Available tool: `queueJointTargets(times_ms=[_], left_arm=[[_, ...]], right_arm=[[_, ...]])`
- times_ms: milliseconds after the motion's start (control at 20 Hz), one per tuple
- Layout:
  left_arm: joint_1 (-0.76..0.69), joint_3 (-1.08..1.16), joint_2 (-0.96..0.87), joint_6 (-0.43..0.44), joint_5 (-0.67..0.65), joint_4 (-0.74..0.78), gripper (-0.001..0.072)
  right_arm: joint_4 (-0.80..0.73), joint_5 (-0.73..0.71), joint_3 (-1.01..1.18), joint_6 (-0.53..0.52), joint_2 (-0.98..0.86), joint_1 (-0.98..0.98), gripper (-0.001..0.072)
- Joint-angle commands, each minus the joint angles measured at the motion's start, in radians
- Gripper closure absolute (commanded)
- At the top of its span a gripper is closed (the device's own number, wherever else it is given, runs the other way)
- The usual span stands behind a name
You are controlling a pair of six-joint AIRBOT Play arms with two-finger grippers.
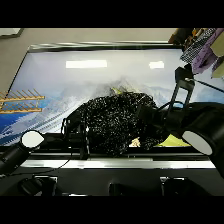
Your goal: Fold the clothes and pants, and hang the long-sleeved shirts on hangers.
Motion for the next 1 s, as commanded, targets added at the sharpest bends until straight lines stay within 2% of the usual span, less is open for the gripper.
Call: queueJointTargets(times_ms=[0, 150, 250, 350, 400, 550, 650, 850, 950], left_arm=[[-0.014, 0.001, -0.006, 0.003, 0.039, -0.015, 0.0687], [-0.014, 0.001, -0.006, 0.003, 0.043, -0.024, 0.0688], [-0.014, 0.001, -0.006, 0.003, 0.043, -0.024, 0.0687], [-0.014, 0.001, -0.006, 0.003, 0.044, -0.024, 0.0687], [-0.014, 0.001, -0.006, 0.003, 0.044, -0.024, 0.0688], [-0.014, 0.001, -0.006, 0.003, 0.044, -0.024, 0.0688], [-0.014, 0.001, -0.006, 0.003, 0.044, -0.024, 0.0687], [-0.014, 0.001, -0.006, 0.003, 0.043, -0.024, 0.0688], [-0.014, 0.001, -0.006, 0.003, 0.044, -0.024, 0.0688]], right_arm=[[0.003, 0.009, 0.001, 0.002, 0.001, 0.000, 0.0677], [0.004, 0.030, 0.001, 0.002, 0.001, 0.000, 0.0500], [0.008, 0.033, 0.001, 0.002, 0.001, 0.001, 0.0431], [0.007, 0.045, 0.001, 0.002, 0.001, 0.000, 0.0412], [0.006, 0.059, 0.001, 0.002, 0.002, 0.000, 0.0371], [-0.028, 0.095, 0.001, 0.002, 0.022, 0.000, 0.0166], [-0.088, 0.099, 0.001, 0.047, 0.061, 0.000, 0.0156], [-0.255, 0.179, 0.008, 0.322, 0.159, -0.010, 0.0156], [-0.183, 0.190, 0.024, 0.281, 0.174, -0.153, 0.0152]])
